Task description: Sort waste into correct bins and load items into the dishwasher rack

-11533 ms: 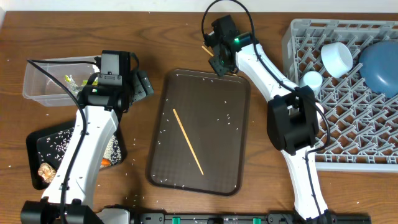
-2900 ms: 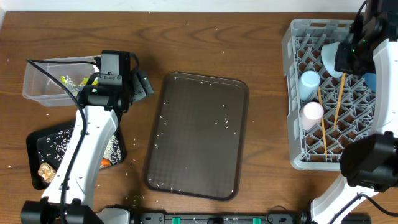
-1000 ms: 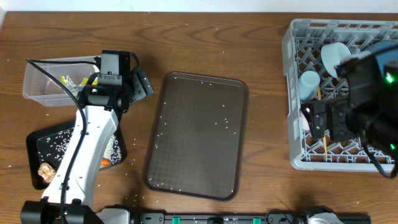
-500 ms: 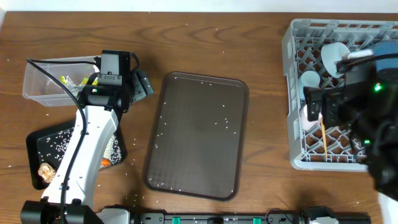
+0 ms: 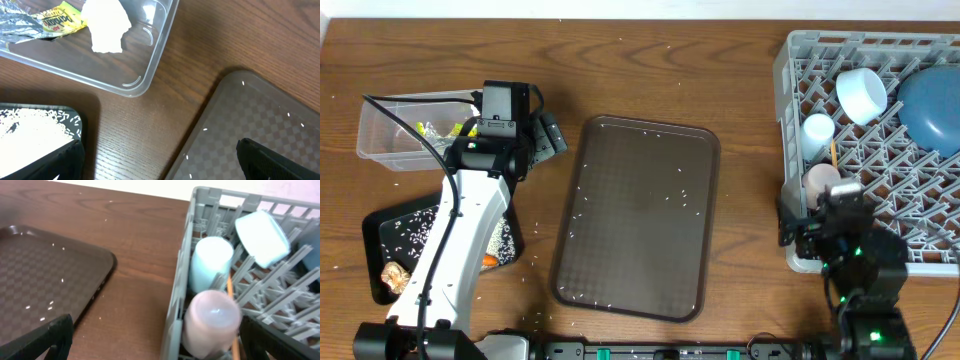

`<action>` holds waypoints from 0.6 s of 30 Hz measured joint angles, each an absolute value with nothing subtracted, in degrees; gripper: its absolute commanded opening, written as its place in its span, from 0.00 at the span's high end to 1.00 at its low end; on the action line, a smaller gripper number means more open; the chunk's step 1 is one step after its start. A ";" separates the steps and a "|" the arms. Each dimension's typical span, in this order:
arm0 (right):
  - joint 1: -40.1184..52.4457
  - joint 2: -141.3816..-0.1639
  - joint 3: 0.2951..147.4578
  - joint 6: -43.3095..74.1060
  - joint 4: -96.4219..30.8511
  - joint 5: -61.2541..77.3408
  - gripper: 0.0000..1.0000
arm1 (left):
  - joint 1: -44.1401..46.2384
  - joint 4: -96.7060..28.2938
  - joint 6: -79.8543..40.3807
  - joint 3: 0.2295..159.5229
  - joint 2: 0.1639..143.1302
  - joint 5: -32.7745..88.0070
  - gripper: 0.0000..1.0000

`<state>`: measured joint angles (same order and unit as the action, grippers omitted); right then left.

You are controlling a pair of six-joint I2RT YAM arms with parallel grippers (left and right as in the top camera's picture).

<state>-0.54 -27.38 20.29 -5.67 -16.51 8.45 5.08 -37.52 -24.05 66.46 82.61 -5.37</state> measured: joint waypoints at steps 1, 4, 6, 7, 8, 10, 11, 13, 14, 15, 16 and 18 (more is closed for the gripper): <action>-0.54 -25.58 18.00 -5.67 -15.20 8.75 0.01 | 5.08 -37.50 -24.05 66.46 82.61 -5.37 0.02; -0.54 -20.95 12.43 -5.67 -10.90 9.45 0.01 | 5.08 -37.54 -24.05 66.46 82.61 -5.34 0.02; -0.54 -18.87 9.91 -5.67 -9.23 9.61 0.01 | 5.08 -37.50 -24.05 66.46 82.61 -5.34 0.02; -0.54 -17.65 8.62 -5.67 -8.71 9.67 0.01 | 5.08 -37.52 -24.05 66.46 82.61 -5.34 0.02; -0.54 -16.56 7.55 -5.67 -8.71 9.69 0.01 | 5.08 -37.52 -24.05 66.46 82.61 -5.37 0.02; -0.54 -14.22 5.37 -5.67 -8.71 9.72 0.01 | 5.08 -37.52 -24.05 66.46 82.61 -5.34 0.02; -0.54 -13.23 4.58 -5.67 -8.71 9.74 0.01 | 5.08 -37.52 -24.05 66.46 82.61 -5.34 0.02; -0.54 -11.16 3.22 -5.67 -8.69 9.85 0.01 | 5.08 -37.52 -24.05 66.46 82.61 -5.34 0.02; -0.54 -10.24 2.87 -5.67 -8.69 9.87 0.01 | 5.08 -37.52 -24.05 66.46 82.61 -5.34 0.02; -0.54 -9.37 2.74 -5.67 -8.45 9.87 0.01 | 5.08 -37.52 -24.05 66.46 82.61 -5.34 0.02; -0.54 -8.47 2.74 -5.67 -8.14 9.89 0.01 | 5.08 -37.52 -24.05 66.46 82.61 -5.34 0.02; -0.54 -6.76 2.72 -5.69 -8.05 9.93 0.01 | 5.08 -37.52 -24.05 66.46 82.61 -5.34 0.02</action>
<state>-0.54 -6.76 2.72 -5.69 -8.05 9.93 5.08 -37.52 -24.05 66.46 82.61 -5.34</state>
